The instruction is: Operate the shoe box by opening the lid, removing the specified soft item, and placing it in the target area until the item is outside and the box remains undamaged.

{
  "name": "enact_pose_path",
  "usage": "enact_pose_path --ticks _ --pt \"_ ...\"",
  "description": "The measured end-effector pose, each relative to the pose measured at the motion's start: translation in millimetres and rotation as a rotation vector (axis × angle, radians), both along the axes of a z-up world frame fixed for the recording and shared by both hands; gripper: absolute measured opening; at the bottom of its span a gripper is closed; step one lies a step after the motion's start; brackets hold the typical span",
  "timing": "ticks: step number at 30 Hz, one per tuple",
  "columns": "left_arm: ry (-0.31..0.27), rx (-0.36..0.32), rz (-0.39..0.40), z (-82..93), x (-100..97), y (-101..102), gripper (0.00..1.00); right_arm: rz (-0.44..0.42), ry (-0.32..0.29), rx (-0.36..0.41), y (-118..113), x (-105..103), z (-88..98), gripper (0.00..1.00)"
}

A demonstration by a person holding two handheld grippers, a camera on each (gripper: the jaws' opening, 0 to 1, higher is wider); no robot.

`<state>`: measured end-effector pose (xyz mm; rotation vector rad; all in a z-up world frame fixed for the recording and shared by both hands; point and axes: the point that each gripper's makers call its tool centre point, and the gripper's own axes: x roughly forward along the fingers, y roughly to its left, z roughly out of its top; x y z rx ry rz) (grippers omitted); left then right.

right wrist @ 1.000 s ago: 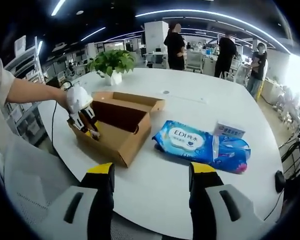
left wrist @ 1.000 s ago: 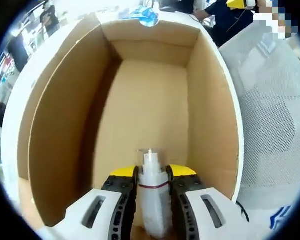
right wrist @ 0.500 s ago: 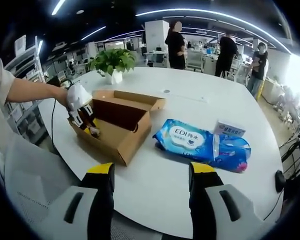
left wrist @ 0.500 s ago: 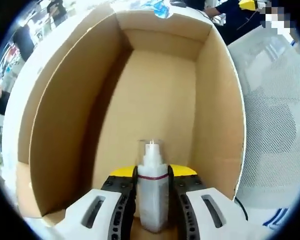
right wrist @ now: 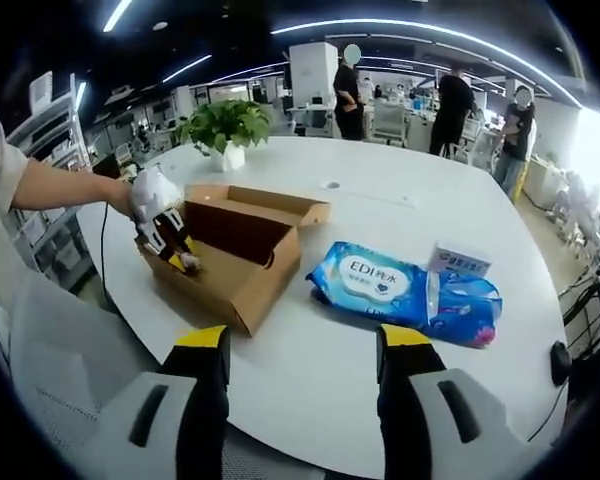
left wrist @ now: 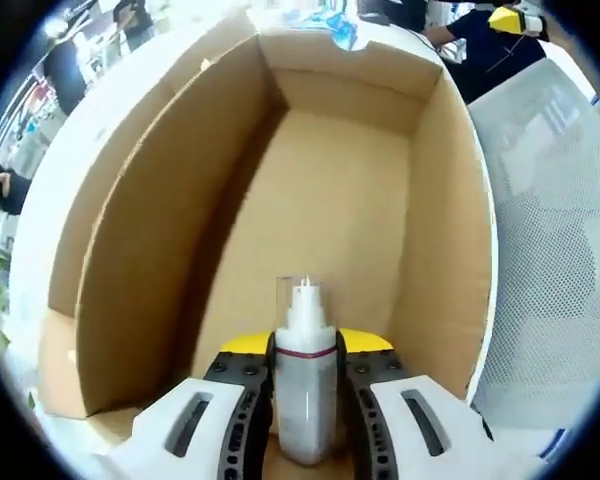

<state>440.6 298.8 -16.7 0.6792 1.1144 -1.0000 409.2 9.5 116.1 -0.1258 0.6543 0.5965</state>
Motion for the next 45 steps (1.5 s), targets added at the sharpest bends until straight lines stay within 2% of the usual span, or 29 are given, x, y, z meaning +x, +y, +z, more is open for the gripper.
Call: enact_pose_path --ticks 11,16,22,27,34,38,45 --pt "-0.166 -0.082 0.01 42.8 15.4 -21.1 0.22 0.02 -0.001 0.044 13.4 0.7 7.8 0.54" --pt "-0.264 -0.126 0.0 67.5 18.1 -34.9 0.22 0.04 -0.011 0.066 24.3 2.0 17.0 0.54" --pt "-0.376 -0.177 -0.017 101.2 17.3 -54.8 0.22 0.075 -0.017 0.104 42.7 0.8 26.4 0.53" --pt "-0.438 -0.213 -0.032 120.8 11.5 -69.2 0.23 0.103 -0.024 0.119 57.2 0.2 32.3 0.52" --pt "-0.481 -0.231 -0.059 130.0 5.9 -76.7 0.23 0.166 -0.023 0.148 79.0 -0.6 42.2 0.49" --pt "-0.496 -0.248 -0.069 133.6 5.7 -79.1 0.23 0.191 -0.046 0.167 89.0 2.3 48.7 0.45" --pt "-0.534 -0.26 -0.097 137.0 4.6 -81.8 0.23 0.23 -0.024 0.202 107.6 4.2 54.7 0.44"
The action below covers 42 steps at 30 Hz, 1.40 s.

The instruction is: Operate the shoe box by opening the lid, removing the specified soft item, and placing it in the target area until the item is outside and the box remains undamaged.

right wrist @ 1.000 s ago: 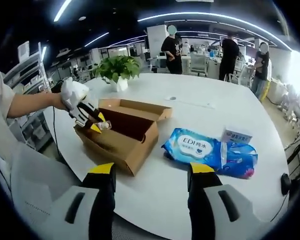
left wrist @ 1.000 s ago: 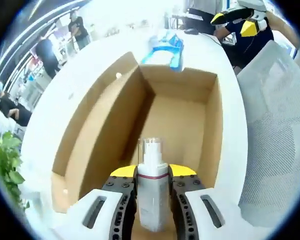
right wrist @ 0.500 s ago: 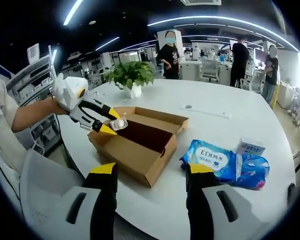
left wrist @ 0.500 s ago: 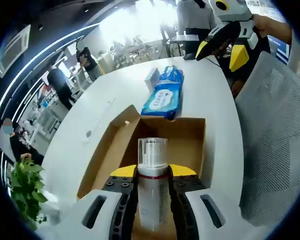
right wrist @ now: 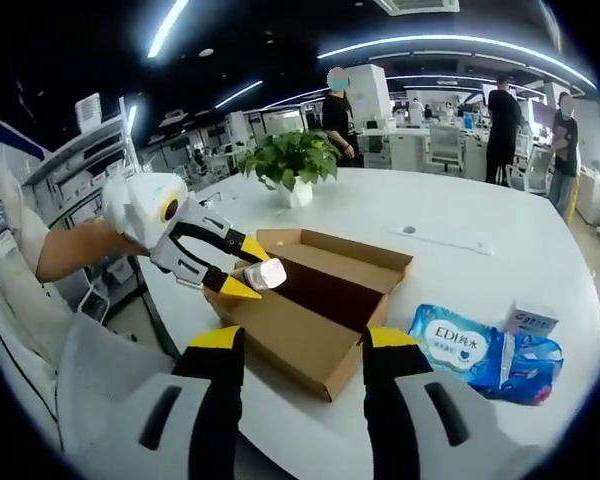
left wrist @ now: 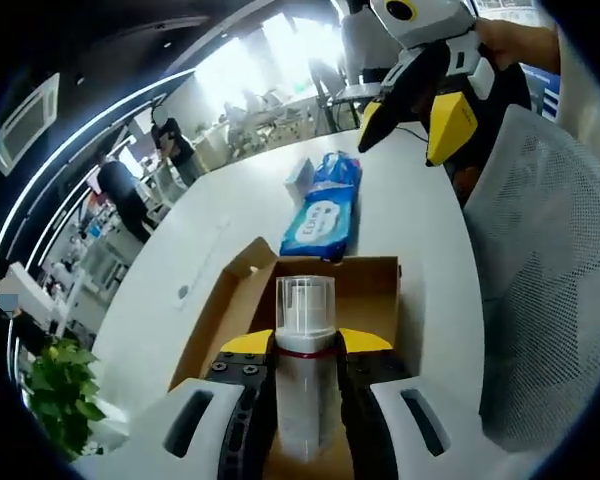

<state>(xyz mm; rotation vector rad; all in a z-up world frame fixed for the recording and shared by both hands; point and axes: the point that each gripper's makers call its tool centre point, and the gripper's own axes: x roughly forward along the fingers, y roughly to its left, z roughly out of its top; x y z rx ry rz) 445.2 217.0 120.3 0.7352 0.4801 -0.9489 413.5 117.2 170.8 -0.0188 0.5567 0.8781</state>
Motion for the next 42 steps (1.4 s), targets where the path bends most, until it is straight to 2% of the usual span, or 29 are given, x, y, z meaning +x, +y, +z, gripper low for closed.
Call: enact_pose_path --ticks 4,8,16,19,26,29,35,38,42 --pt "-0.027 -0.004 -0.01 3.5 1.1 -0.2 0.23 0.034 -0.011 -0.002 10.8 2.1 5.0 0.43" --pt "-0.061 -0.024 -0.019 11.2 3.0 -0.1 0.23 0.053 -0.002 0.039 22.6 3.1 13.2 0.43" --pt "-0.13 -0.015 -0.06 20.5 5.5 -1.7 0.23 0.063 0.036 0.109 36.9 7.0 26.1 0.42" --pt "-0.143 -0.014 -0.072 22.4 5.7 -2.9 0.23 0.071 0.031 0.131 41.7 8.4 34.0 0.41" --pt "-0.175 -0.014 -0.13 25.5 3.1 -12.6 0.23 0.088 0.049 0.138 51.7 15.7 33.9 0.38" --pt "-0.194 -0.013 -0.145 27.9 3.9 -16.0 0.23 0.079 0.077 0.136 54.1 18.1 29.8 0.36" --pt "-0.202 -0.053 -0.159 36.3 0.9 -24.9 0.23 0.004 0.185 0.155 54.6 24.2 18.9 0.31" --pt "-0.21 -0.057 -0.167 38.2 -0.4 -26.8 0.23 -0.024 0.233 0.177 55.0 25.9 16.1 0.27" --pt "-0.211 -0.075 -0.179 40.1 -3.8 -30.1 0.23 -0.045 0.284 0.212 57.1 26.8 13.5 0.25"
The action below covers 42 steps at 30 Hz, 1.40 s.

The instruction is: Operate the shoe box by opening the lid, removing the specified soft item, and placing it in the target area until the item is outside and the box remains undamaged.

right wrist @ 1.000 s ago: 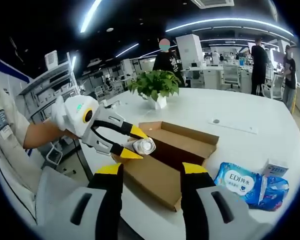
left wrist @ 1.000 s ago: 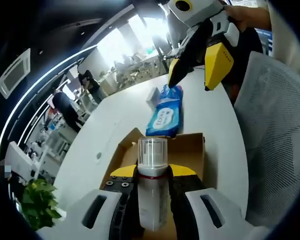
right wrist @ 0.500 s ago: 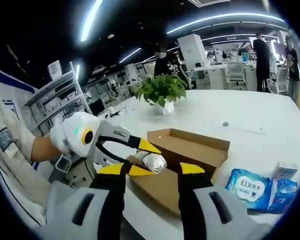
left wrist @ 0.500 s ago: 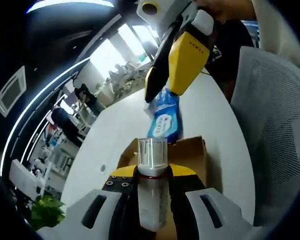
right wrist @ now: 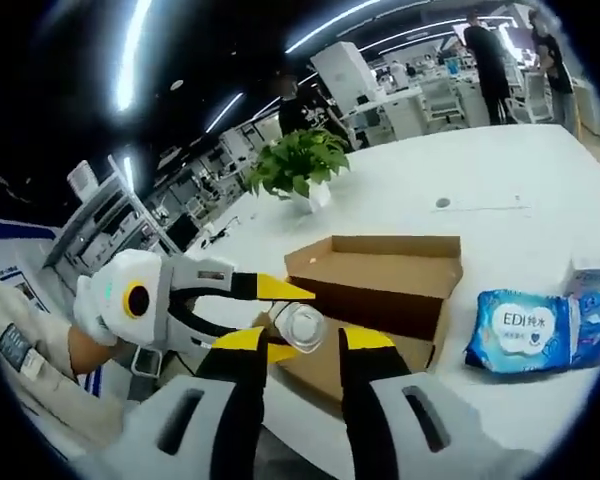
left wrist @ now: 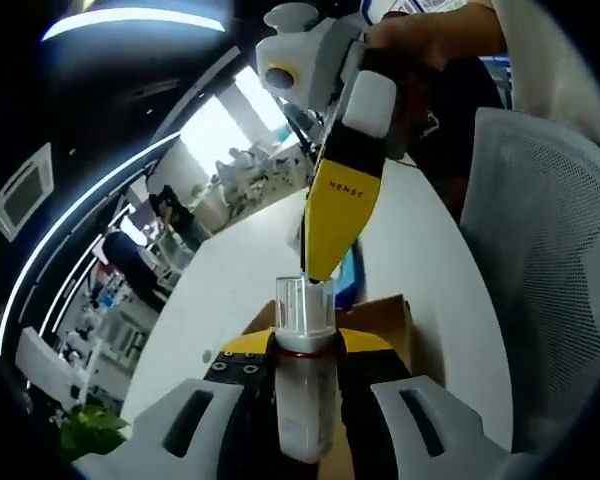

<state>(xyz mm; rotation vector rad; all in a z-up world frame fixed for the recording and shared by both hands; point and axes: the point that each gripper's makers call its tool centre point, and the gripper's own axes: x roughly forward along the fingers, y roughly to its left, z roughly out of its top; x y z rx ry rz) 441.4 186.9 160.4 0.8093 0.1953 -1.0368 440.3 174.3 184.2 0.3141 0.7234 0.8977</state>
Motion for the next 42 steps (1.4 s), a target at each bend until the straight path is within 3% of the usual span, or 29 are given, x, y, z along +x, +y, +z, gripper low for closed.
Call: enact_pose_path --ticks 4,16,22,35,38,39,42 --pt "0.0 -0.004 -0.017 -0.7 -3.9 -3.9 0.23 -0.019 0.042 0.013 1.3 0.7 -5.4 0.24" --pt "-0.006 0.02 -0.056 -11.4 -7.1 -12.4 0.23 -0.096 0.257 0.101 3.6 -2.6 -25.6 0.21" --pt "0.002 0.037 -0.067 -19.0 -6.2 -12.6 0.23 -0.109 0.3 0.123 1.0 -3.1 -33.1 0.2" --pt "0.009 0.029 -0.095 -21.6 -6.8 -13.2 0.23 -0.113 0.311 0.157 1.1 -6.5 -31.6 0.18" --pt "0.024 0.018 -0.112 -21.4 -9.1 -12.7 0.23 -0.096 0.313 0.164 1.4 -8.7 -31.2 0.17" --pt "0.053 -0.001 -0.12 -21.6 -11.9 -13.6 0.23 -0.08 0.304 0.161 1.8 -10.6 -30.8 0.17" --pt "0.092 -0.015 -0.137 -22.9 -15.5 -13.2 0.23 -0.014 0.25 0.13 5.2 -17.1 -29.4 0.17"
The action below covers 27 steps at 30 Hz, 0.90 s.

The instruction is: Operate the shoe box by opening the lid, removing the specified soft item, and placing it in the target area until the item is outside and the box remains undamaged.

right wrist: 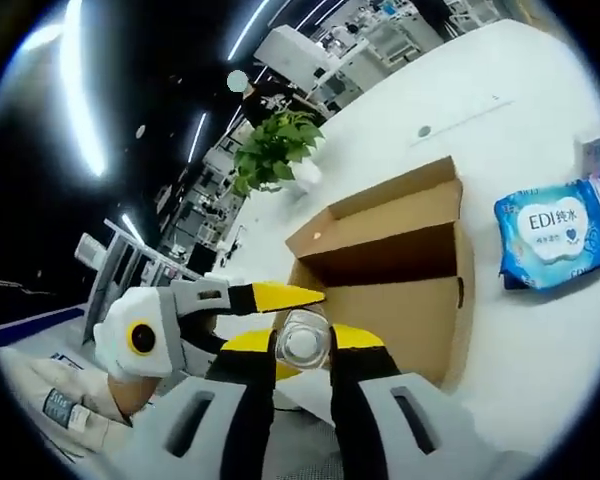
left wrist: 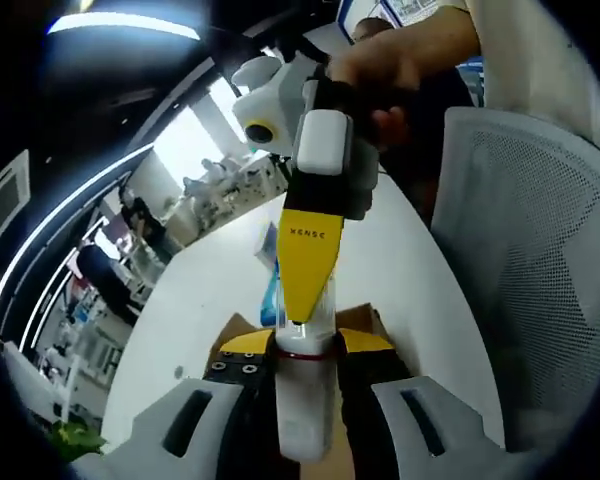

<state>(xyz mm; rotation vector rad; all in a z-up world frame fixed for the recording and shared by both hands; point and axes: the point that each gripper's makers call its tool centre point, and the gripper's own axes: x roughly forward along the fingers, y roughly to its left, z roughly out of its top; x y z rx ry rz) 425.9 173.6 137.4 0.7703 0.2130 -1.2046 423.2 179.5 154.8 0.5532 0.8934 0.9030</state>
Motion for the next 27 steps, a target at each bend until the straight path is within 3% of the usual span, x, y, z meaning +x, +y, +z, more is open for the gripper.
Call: enact_pose_path --ticks 8,12,18,19,27 --pt "0.086 -0.013 -0.027 -5.5 -11.8 -0.9 0.21 0.139 -0.153 -0.075 5.3 -12.8 0.9 0.18" --pt "0.102 -0.002 0.012 -8.2 -11.4 -4.3 0.21 0.094 -0.11 -0.069 2.6 -10.3 -1.4 0.18" --pt "-0.011 0.048 0.032 -5.1 -3.7 -5.3 0.21 0.001 -0.026 -0.034 -1.8 -4.3 -5.2 0.18" --pt "-0.032 0.051 0.029 -3.8 -2.8 -6.5 0.21 -0.028 0.03 -0.011 -0.9 -4.4 -6.3 0.18" --pt "-0.045 0.045 0.034 -2.8 -0.3 -8.2 0.21 -0.021 -0.01 -0.033 -1.0 -2.1 -6.4 0.17"
